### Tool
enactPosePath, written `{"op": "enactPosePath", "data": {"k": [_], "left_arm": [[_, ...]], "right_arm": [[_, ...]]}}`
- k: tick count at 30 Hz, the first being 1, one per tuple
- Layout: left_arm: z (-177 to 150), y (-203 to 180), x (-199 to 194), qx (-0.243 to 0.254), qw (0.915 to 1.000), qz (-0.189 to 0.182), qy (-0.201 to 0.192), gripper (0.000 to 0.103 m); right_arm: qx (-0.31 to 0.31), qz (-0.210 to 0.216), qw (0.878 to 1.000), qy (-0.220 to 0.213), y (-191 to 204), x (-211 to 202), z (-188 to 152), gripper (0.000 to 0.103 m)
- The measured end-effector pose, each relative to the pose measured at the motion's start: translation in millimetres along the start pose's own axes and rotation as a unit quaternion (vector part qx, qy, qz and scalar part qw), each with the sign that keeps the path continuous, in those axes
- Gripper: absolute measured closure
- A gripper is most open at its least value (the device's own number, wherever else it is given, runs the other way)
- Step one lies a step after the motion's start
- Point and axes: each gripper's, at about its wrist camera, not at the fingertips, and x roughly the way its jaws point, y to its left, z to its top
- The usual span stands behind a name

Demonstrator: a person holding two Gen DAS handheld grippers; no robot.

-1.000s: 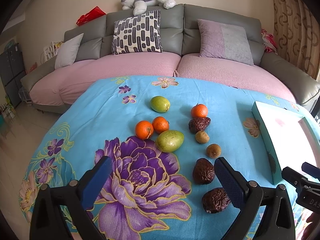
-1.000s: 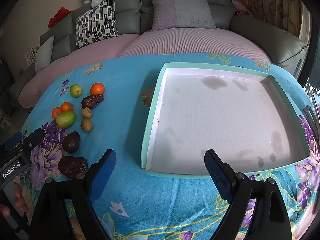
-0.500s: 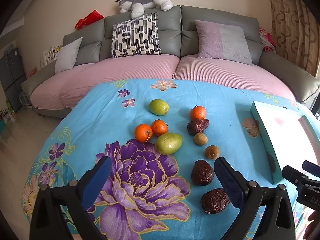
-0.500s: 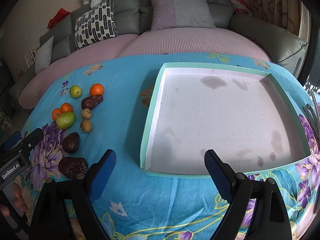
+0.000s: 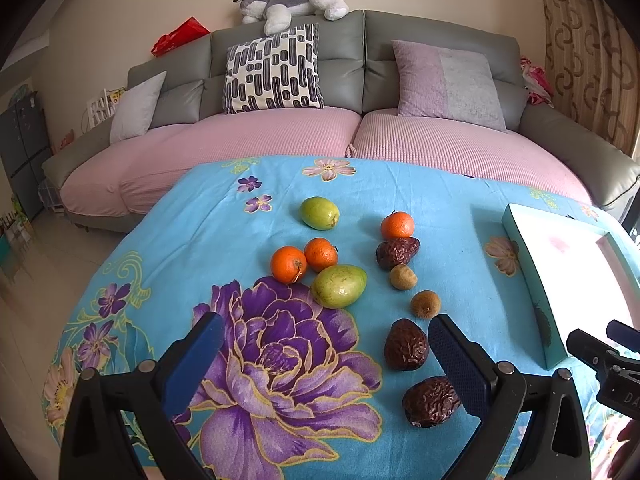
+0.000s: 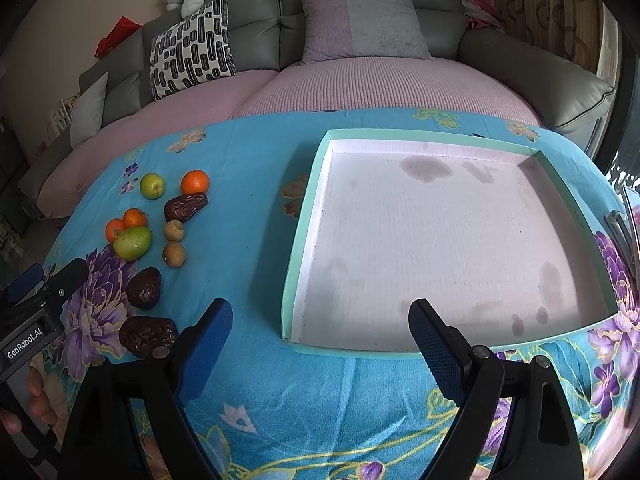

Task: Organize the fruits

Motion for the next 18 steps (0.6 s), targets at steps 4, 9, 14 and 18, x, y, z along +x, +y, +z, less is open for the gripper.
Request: {"op": "enactPosePath", "data": {"k": [4, 9, 14, 18], "left_arm": [[-0.1, 2.2, 0.7, -0.005, 1.0000, -0.003, 0.003, 0.000], [0.2, 5.6, 2.0, -0.016, 0.9998, -0.010, 0.008, 0.000], [-0.2, 6.9, 4.3, -0.019, 0.9996, -0.010, 0.016, 0.000], [0.2, 9.0, 4.3, -0.023, 0.9995, -0.009, 0.020, 0.000]], "right_arm": [[-0.001, -0.001, 1.000, 0.001, 1.4, -0.5, 1.3, 0.013], [-0.004, -0.002, 1.000, 0.001, 2.3, -1.4, 2.1, 0.013], [-0.006, -0.002, 1.000, 0.000, 3.5, -2.3, 2.5, 0.013], [-0.007, -0.002, 1.000, 0.001, 4.4, -1.8, 2.3, 0.013]]}}
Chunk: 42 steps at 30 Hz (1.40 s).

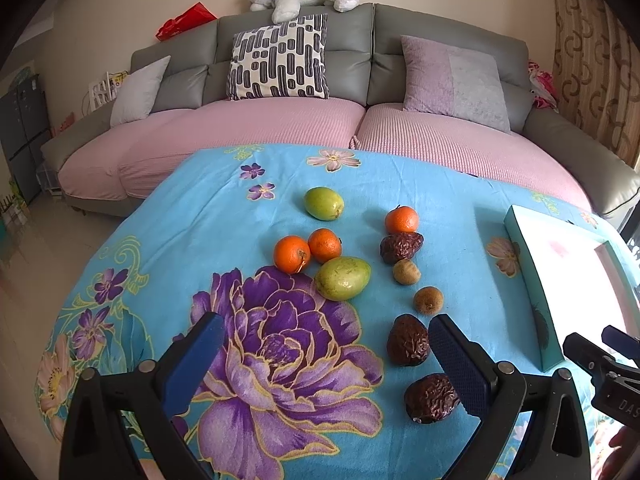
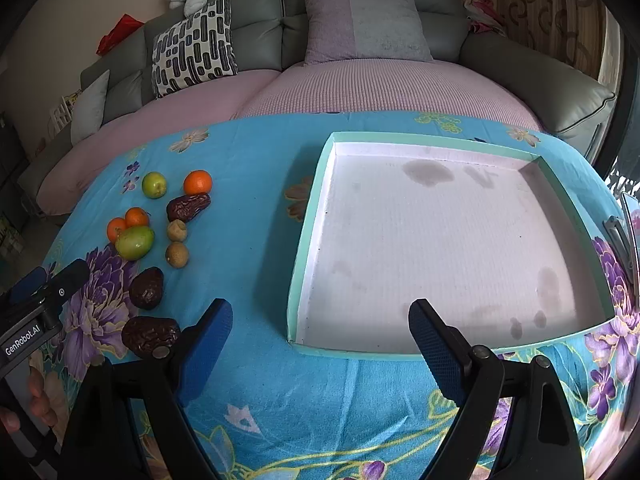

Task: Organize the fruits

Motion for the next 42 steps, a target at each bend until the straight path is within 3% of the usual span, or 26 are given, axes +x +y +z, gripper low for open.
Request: {"op": "enactPosePath", "data": {"k": [11, 26, 30, 36, 42], "left_arm": [[3.3, 13.9, 1.3, -0.025, 0.9996, 0.015, 0.006, 0.000], [2.6, 44.9, 6.7, -0.068, 0.9976, -0.003, -0.011, 0.000], [0.4, 45.5, 14.2, -0.058, 0.9982, 0.011, 0.008, 0.000], [-7.2, 60.4, 28.8, -0.085, 0.9949, 0.013, 0.052, 0.000], [-13.1, 65.6, 33.0, -0.095, 0.9934, 0.015, 0.063, 0.000]], "right_arm": [[-0.007, 0.013, 1.000, 0.000, 12.8, 1.8, 0.4, 0.013], [-0.086, 0.091, 0.991, 0.040, 78.8, 22.9, -11.4, 0.013], [-0.116, 0.106, 0.986, 0.062, 97.1, 35.3, -19.4, 0.013], [-0.142, 0.119, 0.980, 0.077, 112.3, 48.9, -27.2, 0.013], [-0.159, 0.117, 0.977, 0.074, 123.2, 55.0, -31.4, 0.013]]}}
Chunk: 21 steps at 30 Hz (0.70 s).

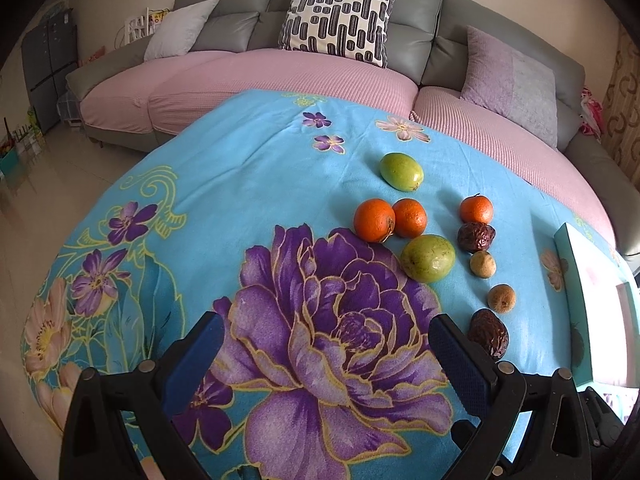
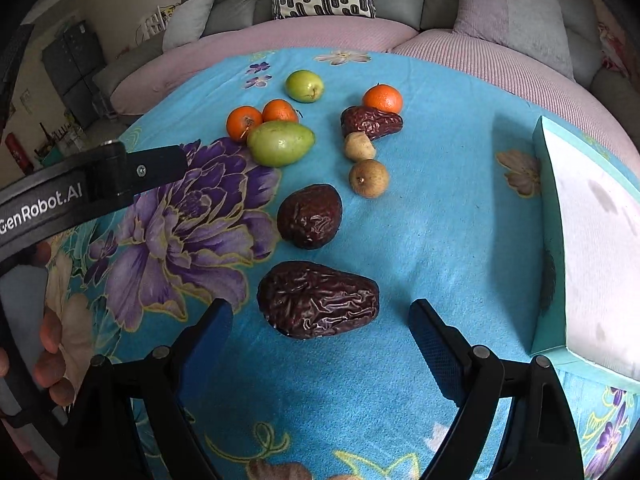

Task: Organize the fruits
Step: 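Lower the right tool onto the large dried red date and close it, then grasp a smaller dried date with the left tool while the right tool lifts the large date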

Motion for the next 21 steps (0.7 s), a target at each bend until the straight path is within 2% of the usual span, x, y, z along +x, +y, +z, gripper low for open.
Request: {"op": "enactPosePath", "data": {"k": [10, 11, 12, 14, 16, 17, 21], "left_arm": [[0.0, 2.4, 2.7, -0.012, 0.9998, -0.009, 0.013, 0.000], [0.1, 2.1, 2.8, -0.012, 0.9998, -0.009, 0.013, 0.000], [0.1, 1.8, 2.6, -0.012, 0.9998, -0.010, 0.013, 0.000], [0.3, 1.1, 2.0, -0.012, 0.9998, -0.013, 0.013, 0.000], [0.5, -0.1, 1.9, -0.012, 0.9997, -0.015, 0.013, 0.000], [0.5, -0.4, 2.0, -0.012, 0.9997, -0.016, 0.014, 0.000], [0.7, -2.3, 1.5, -0.017, 0.9994, -0.024, 0.015, 0.000]], "right_arm": [[0.003, -0.003, 1.000, -0.007, -0.9, 2.4, 2.0, 0.016], [0.003, -0.004, 1.000, -0.008, -1.0, 2.2, 2.7, 0.019], [0.002, -0.005, 1.000, -0.010, -1.1, 1.4, 2.9, 0.026], [0.001, -0.006, 1.000, -0.013, -1.3, -0.9, 2.3, 0.035], [0.003, -0.004, 1.000, -0.012, -2.2, -1.6, 2.0, 0.038], [0.005, -0.003, 1.000, -0.013, -3.1, -2.5, 1.9, 0.044], [0.008, 0.006, 1.000, -0.016, -4.9, -5.5, 1.1, 0.045]]}}
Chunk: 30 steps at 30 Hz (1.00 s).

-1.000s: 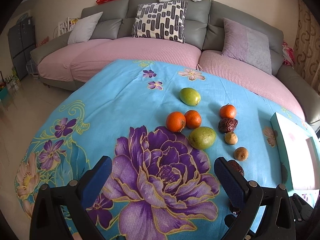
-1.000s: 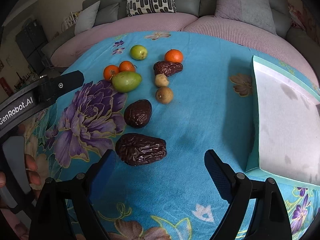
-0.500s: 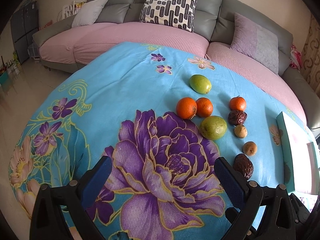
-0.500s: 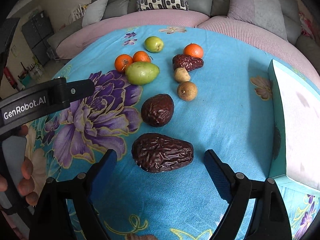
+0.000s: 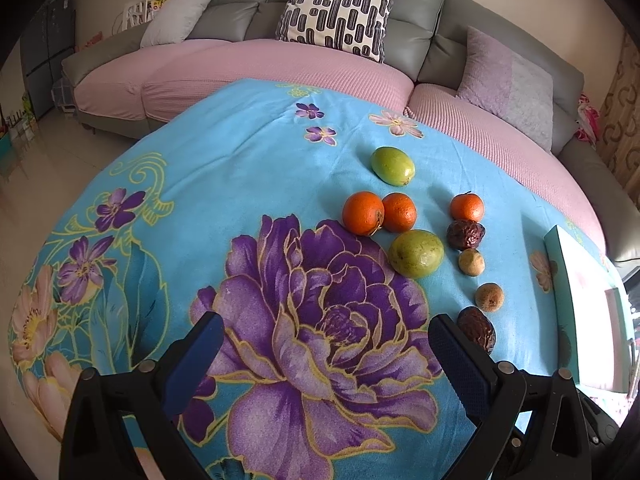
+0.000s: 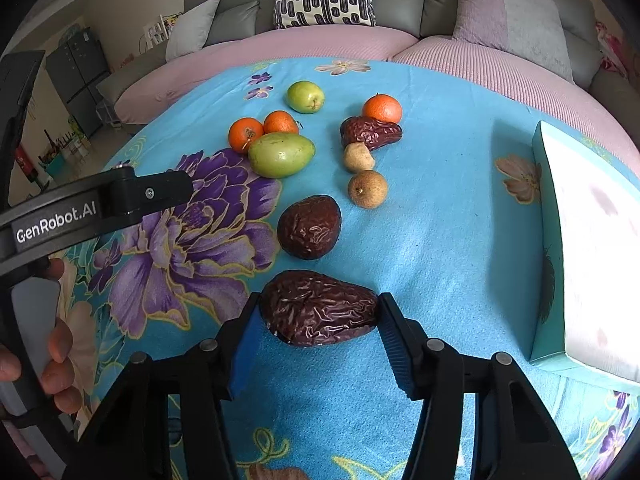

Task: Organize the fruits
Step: 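Grasp a smaller dried date with the left tool while the right tool lifts the large date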

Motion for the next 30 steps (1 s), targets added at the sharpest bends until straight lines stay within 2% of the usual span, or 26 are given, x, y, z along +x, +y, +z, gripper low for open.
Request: {"op": "enactPosePath", "data": {"k": [3, 7, 10, 14, 19, 23, 27, 30], "left_arm": [[-0.1, -6.4, 1.4, 0.006, 1.0000, 0.005, 0.003, 0.001], [-0.8, -21.0, 0.6, 0.018, 0.9998, -0.010, 0.002, 0.003], [-1.6, -37.1, 1.4, 0.034, 0.9990, -0.027, 0.008, 0.013], [-4.1, -57.2, 8.1, 0.047, 0.9963, -0.067, 0.028, 0.020], [-6.9, -76.7, 20.8, 0.052, 0.9932, -0.091, 0.051, 0.024], [-8.9, -86.3, 31.1, 0.056, 0.9914, -0.097, 0.068, 0.036], [-11.8, -90.9, 39.0, 0.058, 0.9901, -0.098, 0.082, 0.047], [-10.6, -90.7, 39.6, 0.057, 0.9906, -0.095, 0.080, 0.059]], "right_arm": [[0.005, 0.003, 1.000, -0.008, -3.0, -4.6, 0.3, 0.045], [0.023, -0.014, 0.999, -0.025, -16.7, -14.9, 2.7, 0.045], [0.047, -0.021, 0.998, -0.038, -31.7, -24.6, 3.9, 0.045], [0.070, -0.035, 0.995, -0.062, -51.4, -43.2, 4.3, 0.045], [0.107, -0.058, 0.989, -0.085, -82.1, -63.0, 2.2, 0.045], [0.132, -0.078, 0.984, -0.091, -100.8, -70.9, -1.3, 0.045], [0.146, -0.081, 0.982, -0.093, -110.8, -73.9, -3.7, 0.045], [0.146, -0.080, 0.981, -0.095, -111.4, -75.3, -3.9, 0.045]]}}
